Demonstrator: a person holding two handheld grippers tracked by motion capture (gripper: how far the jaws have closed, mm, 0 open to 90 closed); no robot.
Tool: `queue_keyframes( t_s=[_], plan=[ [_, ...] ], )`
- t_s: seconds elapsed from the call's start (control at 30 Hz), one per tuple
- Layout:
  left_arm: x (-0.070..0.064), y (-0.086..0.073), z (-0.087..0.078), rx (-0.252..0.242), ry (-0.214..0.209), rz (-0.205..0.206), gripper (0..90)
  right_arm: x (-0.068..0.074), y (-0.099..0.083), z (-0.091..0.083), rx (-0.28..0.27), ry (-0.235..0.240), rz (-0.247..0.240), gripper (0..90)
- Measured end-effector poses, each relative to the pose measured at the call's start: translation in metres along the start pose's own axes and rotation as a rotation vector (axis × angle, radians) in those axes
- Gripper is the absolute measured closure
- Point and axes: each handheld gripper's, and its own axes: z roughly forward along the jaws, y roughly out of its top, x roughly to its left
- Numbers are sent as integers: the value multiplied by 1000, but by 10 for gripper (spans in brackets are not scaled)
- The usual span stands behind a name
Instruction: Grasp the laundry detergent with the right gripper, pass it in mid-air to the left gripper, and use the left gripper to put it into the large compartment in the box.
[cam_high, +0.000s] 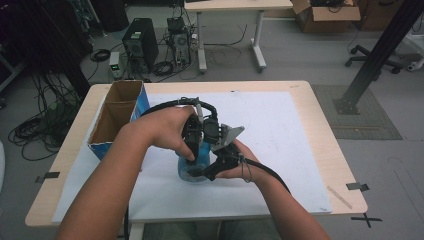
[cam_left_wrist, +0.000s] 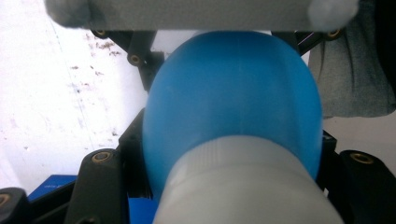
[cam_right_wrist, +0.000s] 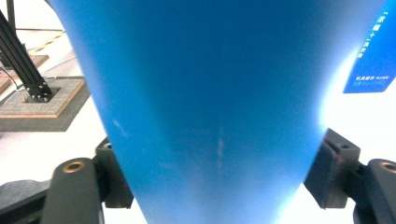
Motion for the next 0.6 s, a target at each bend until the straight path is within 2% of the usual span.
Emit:
queue_keyframes(
  t_s=[0.27,0.43,0.53,0.6],
  plan=[
    [1,-2,-1,6,1,-2,384,-1,-1,-1,1,-5,23,172],
    [1,-3,-2,-2,4,-9,384,-3,-2,-2,15,-14,44,62],
    [2,-4,-3,-5,5,-9,384,-3,-2,-3,24,-8,63,11],
    [2,-5,-4,-1,0,-16,383,-3,-2,-7,19,6,68,11]
  ],
)
